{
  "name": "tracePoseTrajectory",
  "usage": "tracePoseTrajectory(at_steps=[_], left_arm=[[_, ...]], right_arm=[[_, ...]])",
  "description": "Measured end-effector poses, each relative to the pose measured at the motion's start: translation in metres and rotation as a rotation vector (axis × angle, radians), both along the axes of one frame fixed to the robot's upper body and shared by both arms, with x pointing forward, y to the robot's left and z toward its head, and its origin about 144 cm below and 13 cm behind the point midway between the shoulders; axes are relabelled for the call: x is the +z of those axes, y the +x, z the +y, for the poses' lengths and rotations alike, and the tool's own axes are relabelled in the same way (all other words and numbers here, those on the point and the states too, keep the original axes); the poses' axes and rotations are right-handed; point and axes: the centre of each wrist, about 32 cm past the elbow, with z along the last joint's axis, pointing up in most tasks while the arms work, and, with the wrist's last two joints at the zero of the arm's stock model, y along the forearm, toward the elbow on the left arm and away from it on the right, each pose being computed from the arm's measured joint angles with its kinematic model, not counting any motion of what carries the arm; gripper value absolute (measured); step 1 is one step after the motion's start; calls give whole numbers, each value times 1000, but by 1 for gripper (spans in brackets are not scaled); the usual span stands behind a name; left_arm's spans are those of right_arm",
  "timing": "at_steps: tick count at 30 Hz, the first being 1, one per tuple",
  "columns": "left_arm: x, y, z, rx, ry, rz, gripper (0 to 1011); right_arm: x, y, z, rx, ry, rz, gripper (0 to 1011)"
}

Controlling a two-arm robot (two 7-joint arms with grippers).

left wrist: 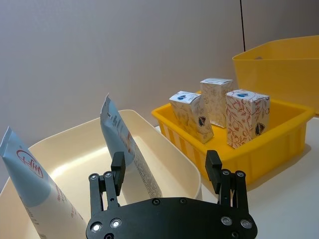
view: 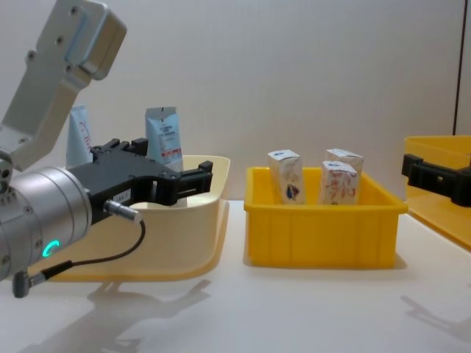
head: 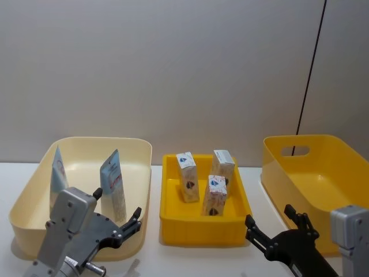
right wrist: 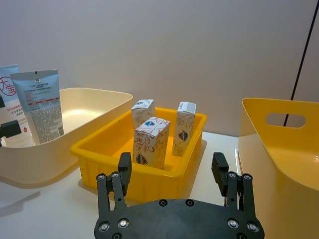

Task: Bimanual collaborative sorting of washing and personal care products

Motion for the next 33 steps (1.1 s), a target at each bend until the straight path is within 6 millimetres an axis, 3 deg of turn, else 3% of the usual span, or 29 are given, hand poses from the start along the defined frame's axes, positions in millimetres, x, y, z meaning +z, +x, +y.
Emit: tracePoseTrajectory(at_steps=[33], left_arm=[[0, 0, 0, 0, 0, 0, 1003]], right_arm=[[0, 0, 0, 0, 0, 0, 1001]])
